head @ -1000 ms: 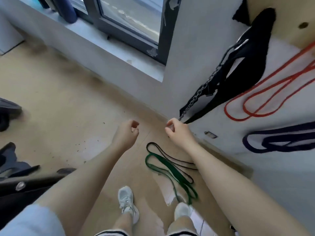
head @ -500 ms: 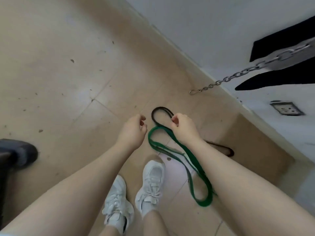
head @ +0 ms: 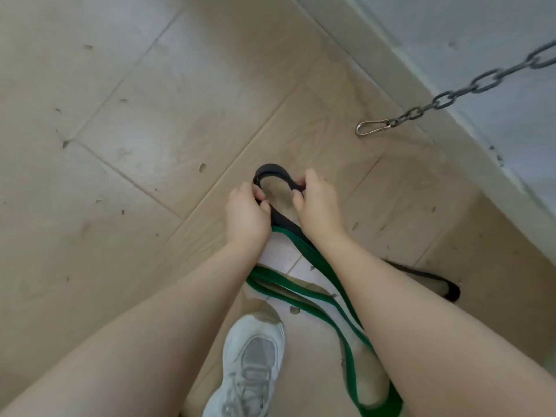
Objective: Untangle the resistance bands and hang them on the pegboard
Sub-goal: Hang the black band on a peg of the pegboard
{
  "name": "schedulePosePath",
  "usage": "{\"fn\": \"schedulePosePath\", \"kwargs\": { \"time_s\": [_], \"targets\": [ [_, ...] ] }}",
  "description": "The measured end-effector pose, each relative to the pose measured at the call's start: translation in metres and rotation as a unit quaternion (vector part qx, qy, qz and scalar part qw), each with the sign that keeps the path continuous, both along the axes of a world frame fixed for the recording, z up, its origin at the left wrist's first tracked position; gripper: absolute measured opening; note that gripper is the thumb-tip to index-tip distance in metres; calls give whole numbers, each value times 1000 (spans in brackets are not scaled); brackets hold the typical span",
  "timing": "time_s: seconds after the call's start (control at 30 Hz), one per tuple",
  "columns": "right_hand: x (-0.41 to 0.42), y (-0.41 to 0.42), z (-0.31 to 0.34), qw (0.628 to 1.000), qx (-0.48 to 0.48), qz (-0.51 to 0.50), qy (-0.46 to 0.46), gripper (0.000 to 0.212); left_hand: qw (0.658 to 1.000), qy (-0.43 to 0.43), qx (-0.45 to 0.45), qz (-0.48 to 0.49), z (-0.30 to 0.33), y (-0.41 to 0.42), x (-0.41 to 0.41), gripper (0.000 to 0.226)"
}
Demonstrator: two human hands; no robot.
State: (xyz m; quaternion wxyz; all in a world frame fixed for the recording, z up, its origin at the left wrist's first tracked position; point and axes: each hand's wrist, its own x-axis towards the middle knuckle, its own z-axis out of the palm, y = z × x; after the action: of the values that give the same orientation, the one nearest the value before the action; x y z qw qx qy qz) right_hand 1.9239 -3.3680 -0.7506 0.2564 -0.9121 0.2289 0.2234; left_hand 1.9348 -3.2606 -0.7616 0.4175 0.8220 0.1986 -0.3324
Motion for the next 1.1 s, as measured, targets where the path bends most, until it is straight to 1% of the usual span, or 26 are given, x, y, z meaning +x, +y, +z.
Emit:
{"fn": "schedulePosePath", "kwargs": {
  "time_s": [0.1, 0.13, 0.17, 0.23, 0.3, 0.37, 0.4, 0.47, 0.5, 0.6, 0.67, 0.73, 0.8, 0.87, 0.97, 1.1],
  "targets": [
    [-10, -6, 69, 998, 53, -21, 3, 17, 996, 23, -70, 41, 61, -5, 0, 11],
    [-12, -11, 97, 996, 74, -39, -11, 15, 995, 25, -87, 42, 87, -5, -1, 19],
    [-14, -17, 127, 993, 96, -59, -25, 11, 994, 23, -104, 28, 113, -6, -1, 27],
    [-14, -31, 191, 987, 128, -85, -47, 11, 990, 10, -133, -44, 169, -8, -3, 39],
    [-20, -42, 260, 986, 142, -79, -50, 13, 979, 11, -177, -96, 231, -15, -5, 43],
    [-32, -49, 328, 989, 124, -57, -53, 13, 970, 6, -206, -129, 294, -24, -6, 32],
    [-39, -52, 362, 990, 117, -56, -55, 14, 967, -13, -211, -142, 324, -28, -4, 26],
    [-57, -57, 425, 989, 105, -72, -68, 16, 956, -67, -195, -211, 378, -32, -1, 21],
    [-68, -58, 455, 989, 97, -81, -78, 16, 943, -89, -192, -255, 405, -33, -3, 21],
    [-96, -57, 544, 985, 70, -95, -123, 16, 896, -149, -228, -351, 490, -33, -10, 17],
    [-106, -54, 590, 983, 50, -102, -147, 14, 879, -174, -228, -381, 540, -34, -15, 19],
    [-123, -50, 646, 971, 22, -142, -189, 13, 873, -182, -246, -380, 601, -35, -27, 18],
    [-138, -46, 691, 953, -4, -178, -245, 13, 862, -216, -273, -369, 656, -35, -37, 17],
    [-151, -43, 728, 936, -9, -198, -292, 15, 845, -247, -295, -371, 702, -33, -46, 17],
    [-166, -38, 774, 924, 18, -211, -318, 13, 814, -295, -298, -401, 754, -30, -54, 20],
    [-184, -38, 817, 905, 35, -219, -363, 11, 786, -342, -307, -413, 807, -40, -66, 17]
  ]
}}
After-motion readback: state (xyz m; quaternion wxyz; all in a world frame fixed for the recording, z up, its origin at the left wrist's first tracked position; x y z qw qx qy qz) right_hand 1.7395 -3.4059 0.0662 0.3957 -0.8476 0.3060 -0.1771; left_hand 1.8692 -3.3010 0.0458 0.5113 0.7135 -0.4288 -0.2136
